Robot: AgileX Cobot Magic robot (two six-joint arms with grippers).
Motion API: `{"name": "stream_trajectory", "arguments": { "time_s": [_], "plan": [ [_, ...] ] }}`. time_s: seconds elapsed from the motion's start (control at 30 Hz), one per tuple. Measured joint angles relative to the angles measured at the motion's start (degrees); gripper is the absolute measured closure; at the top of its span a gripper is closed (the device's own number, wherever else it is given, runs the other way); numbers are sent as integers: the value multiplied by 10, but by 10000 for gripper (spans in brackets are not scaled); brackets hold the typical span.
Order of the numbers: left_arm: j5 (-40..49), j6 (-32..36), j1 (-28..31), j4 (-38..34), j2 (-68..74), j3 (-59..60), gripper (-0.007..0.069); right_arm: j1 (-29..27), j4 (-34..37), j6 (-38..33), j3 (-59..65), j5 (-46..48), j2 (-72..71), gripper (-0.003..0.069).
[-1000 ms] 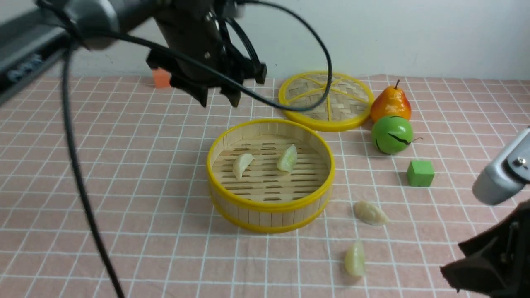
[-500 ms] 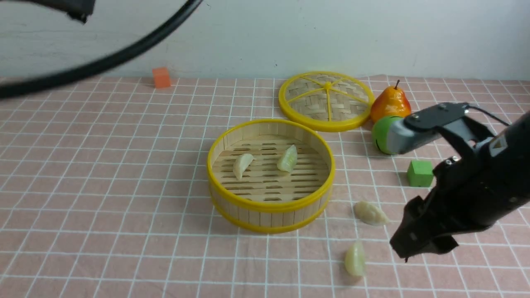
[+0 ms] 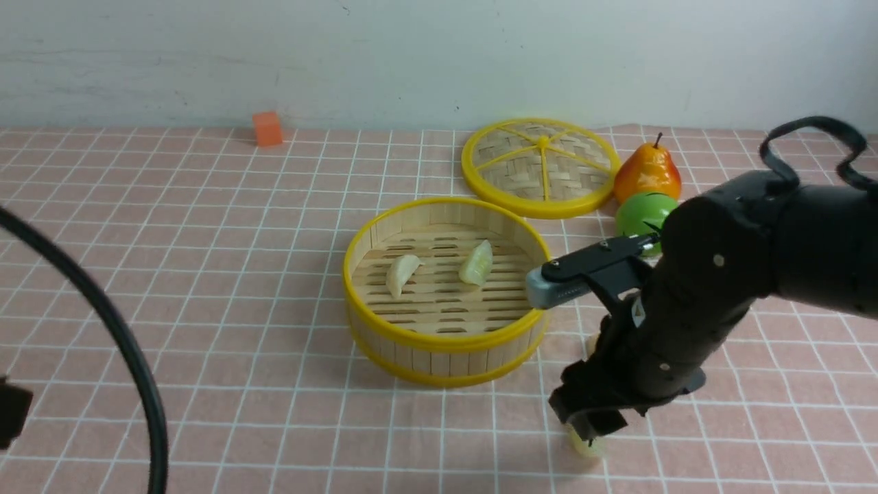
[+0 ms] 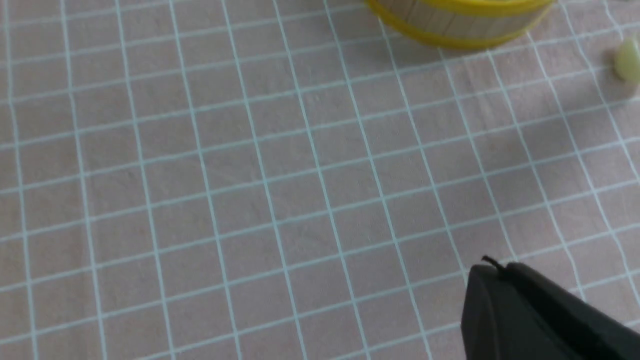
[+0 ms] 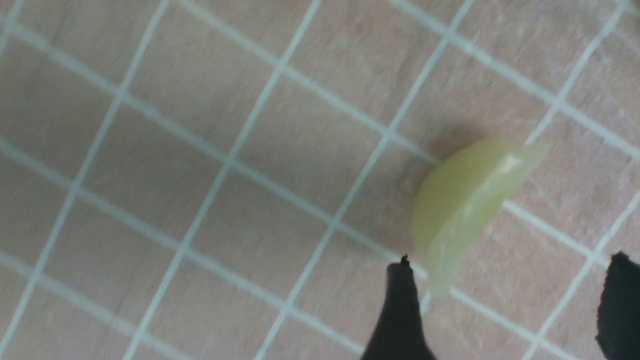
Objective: Put the dumplings into the steamer on the table with the pink tablecloth.
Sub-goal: 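Reach for and grasp a dumpling lying on the table beside the steamer, then place the dumpling in the bamboo steamer basket with the right gripper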
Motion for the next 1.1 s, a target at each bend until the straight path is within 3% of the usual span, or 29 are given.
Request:
{"name": "stream_trajectory", "arguments": {
  "time_s": [0.17, 0.33, 0.47, 0.63, 0.8, 1.1],
  "plan": [
    [-3, 0, 0, -10, -15, 33, 638, 0, -20, 65, 0, -61, 49, 149],
    [-6, 0, 0, -10, -17, 37, 638, 0, -23, 83, 0, -65, 79, 153],
    [-8, 0, 0, -10, -17, 37, 638, 0, -24, 87, -2, -45, 86, 211],
    [-9, 0, 0, -10, -17, 37, 638, 0, -34, 87, -5, -28, 87, 383],
    [-9, 0, 0, -10, -17, 37, 638, 0, -62, 87, -12, -3, 78, 400],
    [-9, 0, 0, -10, -17, 37, 638, 20, -48, -16, -204, 90, 46, 400]
  ]
}}
